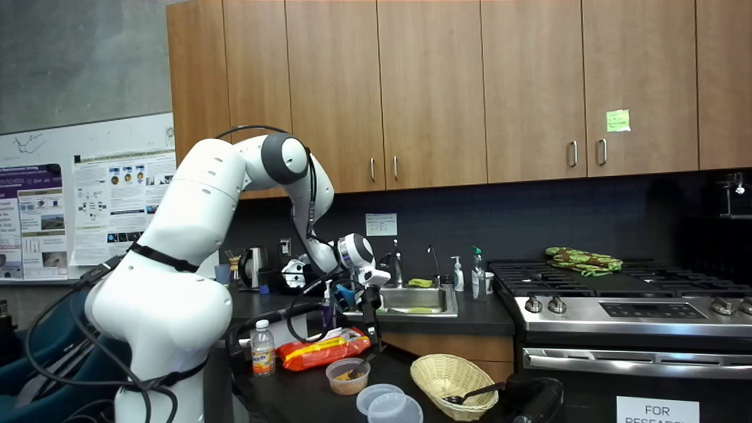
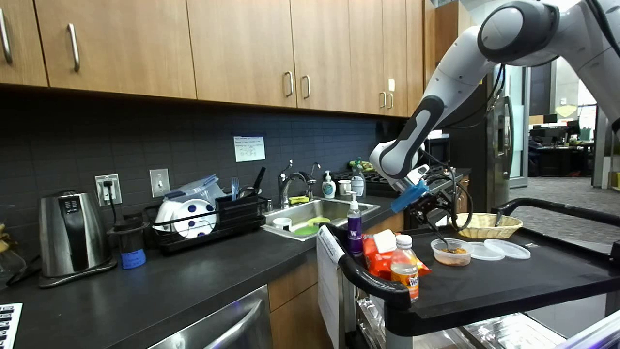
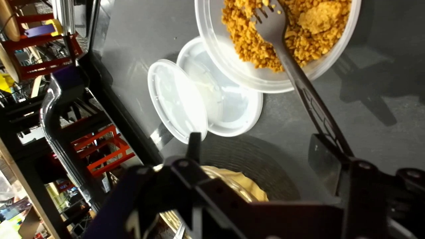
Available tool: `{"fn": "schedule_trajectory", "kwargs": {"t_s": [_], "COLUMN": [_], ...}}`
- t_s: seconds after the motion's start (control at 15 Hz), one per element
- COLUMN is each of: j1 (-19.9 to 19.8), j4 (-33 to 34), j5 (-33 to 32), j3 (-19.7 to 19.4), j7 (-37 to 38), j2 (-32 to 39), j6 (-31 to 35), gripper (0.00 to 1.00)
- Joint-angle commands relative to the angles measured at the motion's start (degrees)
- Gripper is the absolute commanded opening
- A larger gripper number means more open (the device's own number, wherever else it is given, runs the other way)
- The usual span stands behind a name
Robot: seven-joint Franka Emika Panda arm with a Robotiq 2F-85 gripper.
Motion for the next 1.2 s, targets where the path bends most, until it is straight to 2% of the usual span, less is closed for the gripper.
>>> {"fn": "schedule_trajectory", "kwargs": {"t_s": [0.0, 0.6, 1.13], "j1": [-0.3, -0.1, -0.3], "j4": [-0.2, -0.4, 1.0], "j5": [0.2, 0.5, 0.7], "j3": [0.5, 1.1, 1.4], "j7": [0.8, 3.6, 4.0], "j2": [-1.2, -3.0, -1.8], "j6": [0.0, 1.9, 3.2], "gripper": [1.0, 1.0, 1.0]}}
